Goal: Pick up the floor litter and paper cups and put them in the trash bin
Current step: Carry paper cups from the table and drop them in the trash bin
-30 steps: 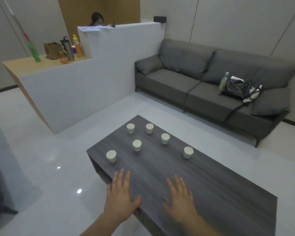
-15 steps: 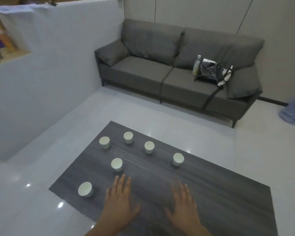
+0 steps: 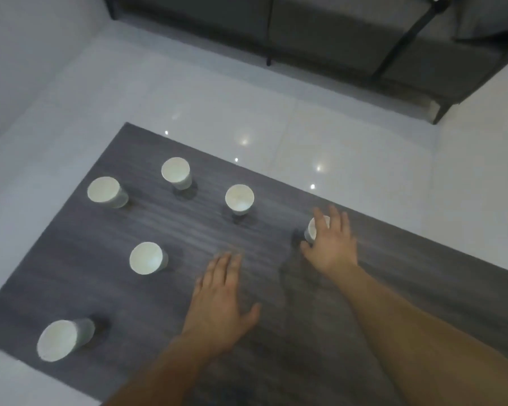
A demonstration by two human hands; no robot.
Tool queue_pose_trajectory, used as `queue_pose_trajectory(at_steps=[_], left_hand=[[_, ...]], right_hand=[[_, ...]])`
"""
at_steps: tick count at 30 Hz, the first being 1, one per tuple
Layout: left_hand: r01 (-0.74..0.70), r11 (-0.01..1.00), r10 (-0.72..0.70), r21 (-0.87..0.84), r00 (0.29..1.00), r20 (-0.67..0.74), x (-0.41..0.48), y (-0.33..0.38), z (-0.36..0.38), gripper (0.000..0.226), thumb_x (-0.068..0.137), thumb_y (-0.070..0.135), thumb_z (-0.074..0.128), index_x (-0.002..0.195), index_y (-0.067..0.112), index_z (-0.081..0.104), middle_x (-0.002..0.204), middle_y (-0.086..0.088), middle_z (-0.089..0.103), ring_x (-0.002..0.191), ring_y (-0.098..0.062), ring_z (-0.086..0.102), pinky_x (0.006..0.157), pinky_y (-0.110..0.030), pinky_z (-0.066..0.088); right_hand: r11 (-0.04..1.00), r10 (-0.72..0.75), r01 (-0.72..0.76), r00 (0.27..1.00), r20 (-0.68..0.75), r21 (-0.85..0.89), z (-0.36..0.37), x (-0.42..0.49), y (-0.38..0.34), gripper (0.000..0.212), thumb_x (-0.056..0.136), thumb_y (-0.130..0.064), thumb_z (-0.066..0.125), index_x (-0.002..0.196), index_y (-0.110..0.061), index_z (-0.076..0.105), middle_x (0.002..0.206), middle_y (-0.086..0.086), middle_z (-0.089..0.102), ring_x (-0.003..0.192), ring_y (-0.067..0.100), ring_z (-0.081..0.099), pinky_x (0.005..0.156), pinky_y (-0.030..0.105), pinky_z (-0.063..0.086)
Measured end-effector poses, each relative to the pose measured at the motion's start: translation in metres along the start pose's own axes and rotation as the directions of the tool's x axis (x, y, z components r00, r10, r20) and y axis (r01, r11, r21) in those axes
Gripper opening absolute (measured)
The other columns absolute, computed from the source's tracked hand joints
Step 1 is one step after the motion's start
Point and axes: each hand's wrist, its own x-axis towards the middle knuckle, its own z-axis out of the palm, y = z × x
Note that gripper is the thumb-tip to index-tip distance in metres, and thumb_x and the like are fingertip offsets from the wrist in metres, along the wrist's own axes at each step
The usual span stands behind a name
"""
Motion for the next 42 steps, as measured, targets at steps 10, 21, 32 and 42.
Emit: queue_pose_trajectory(at_steps=[10,21,32,42], left_hand=[[-0.086,0.987,0.086,-0.139,0.996,-0.008,0.067,-0.019,0.051,0.098,0.077,0.060,0.058,0.152,0.023,0.007,0.157,0.002,0.014,0.145,-0.015,0.008,0.116,-0.040,0.021],[-0.124,0.887,0.080,-0.445,0.990,-0.115,0.058,-0.066,0.023,0.078,0.072,0.030,0.076,0.140,0.029,0.039,0.135,0.015,0.048,0.123,-0.005,0.046,0.099,-0.029,0.044],[0.102,0.890,-0.149,-0.444,0.986,-0.074,-0.004,-0.108,0.034,0.080,0.069,0.029,0.074,0.140,0.035,0.037,0.122,0.007,0.043,0.112,-0.017,0.053,0.095,-0.033,0.047],[0.083,0.927,-0.160,-0.367,0.970,-0.185,-0.038,-0.103,-0.048,0.078,0.070,0.027,0.075,0.138,0.028,0.036,0.131,0.004,0.045,0.108,-0.023,0.055,0.084,-0.031,0.046]], right_hand=[[0.956,-0.079,0.110,0.989,-0.121,0.271,0.047,0.018,-0.012,0.065,0.090,-0.032,0.062,0.148,-0.023,0.035,0.152,0.007,0.030,0.136,0.030,0.032,0.104,0.040,0.037],[0.655,-0.432,0.211,0.893,0.130,0.725,0.043,-0.020,-0.097,0.089,0.070,-0.071,0.063,0.147,-0.044,0.030,0.143,-0.018,0.047,0.128,0.000,0.046,0.106,0.025,0.039],[0.933,-0.359,0.359,0.933,-0.002,-0.001,0.031,0.075,-0.157,0.078,0.087,-0.036,0.066,0.151,-0.032,0.022,0.160,0.005,0.009,0.145,0.033,0.011,0.108,0.047,0.036],[0.941,-0.254,0.245,0.967,0.011,0.235,0.040,-0.069,-0.160,0.067,0.084,-0.033,0.065,0.144,-0.029,0.035,0.141,0.001,0.035,0.125,0.027,0.038,0.096,0.036,0.043]])
